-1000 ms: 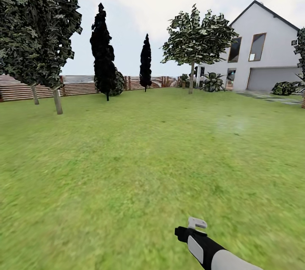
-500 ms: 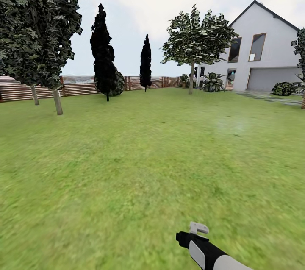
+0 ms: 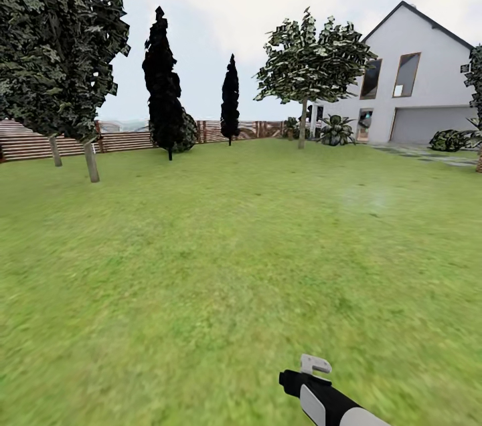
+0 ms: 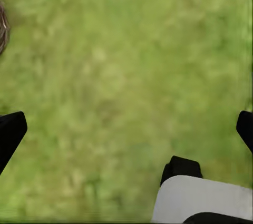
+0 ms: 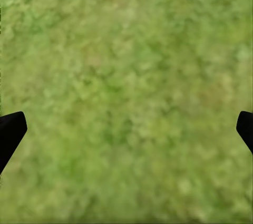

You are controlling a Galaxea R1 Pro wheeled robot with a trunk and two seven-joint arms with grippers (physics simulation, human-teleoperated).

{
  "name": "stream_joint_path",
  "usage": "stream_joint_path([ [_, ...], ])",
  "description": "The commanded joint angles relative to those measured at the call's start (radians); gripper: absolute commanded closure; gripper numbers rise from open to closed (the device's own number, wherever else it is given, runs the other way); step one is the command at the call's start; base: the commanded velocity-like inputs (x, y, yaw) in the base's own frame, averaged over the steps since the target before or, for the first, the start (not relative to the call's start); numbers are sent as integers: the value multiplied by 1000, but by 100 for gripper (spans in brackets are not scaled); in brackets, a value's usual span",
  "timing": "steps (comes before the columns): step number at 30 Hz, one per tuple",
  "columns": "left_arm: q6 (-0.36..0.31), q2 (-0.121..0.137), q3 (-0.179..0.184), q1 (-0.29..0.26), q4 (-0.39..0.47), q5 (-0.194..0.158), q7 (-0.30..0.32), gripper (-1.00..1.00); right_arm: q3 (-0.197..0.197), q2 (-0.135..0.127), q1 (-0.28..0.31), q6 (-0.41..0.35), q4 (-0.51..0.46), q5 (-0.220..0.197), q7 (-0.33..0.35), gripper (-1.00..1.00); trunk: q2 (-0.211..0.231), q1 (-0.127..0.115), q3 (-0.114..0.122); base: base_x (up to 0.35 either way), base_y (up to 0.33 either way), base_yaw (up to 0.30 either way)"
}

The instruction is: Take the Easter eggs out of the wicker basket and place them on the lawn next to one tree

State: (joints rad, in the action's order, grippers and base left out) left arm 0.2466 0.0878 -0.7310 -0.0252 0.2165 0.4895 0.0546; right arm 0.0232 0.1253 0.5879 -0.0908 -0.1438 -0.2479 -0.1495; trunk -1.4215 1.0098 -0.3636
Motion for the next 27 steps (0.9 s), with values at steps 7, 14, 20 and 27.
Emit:
stream_joint_path([
  [7, -10, -53, -11, -35, -33, 2, -43, -100, 2, 1, -1, -6, 0, -6, -5, -100, 49, -27, 21, 0, 0, 0],
  [14, -6, -98, -11, -44, -39, 1, -52, -100, -1, -6, -52, -6, -9, -7, -7, -100, 98, -54, 43, 0, 0, 24],
  [20, 15, -103, -10, -45, -40, 1, -44, -100, 0, -8, -63, -6, -4, -5, -6, -100, 98, -54, 41, 0, 0, 225],
  [27, 36, -104, -10, -45, -40, 2, -42, -100, 2, -9, -65, -5, -2, 1, -6, -100, 98, -54, 37, 63, 0, 258],
])
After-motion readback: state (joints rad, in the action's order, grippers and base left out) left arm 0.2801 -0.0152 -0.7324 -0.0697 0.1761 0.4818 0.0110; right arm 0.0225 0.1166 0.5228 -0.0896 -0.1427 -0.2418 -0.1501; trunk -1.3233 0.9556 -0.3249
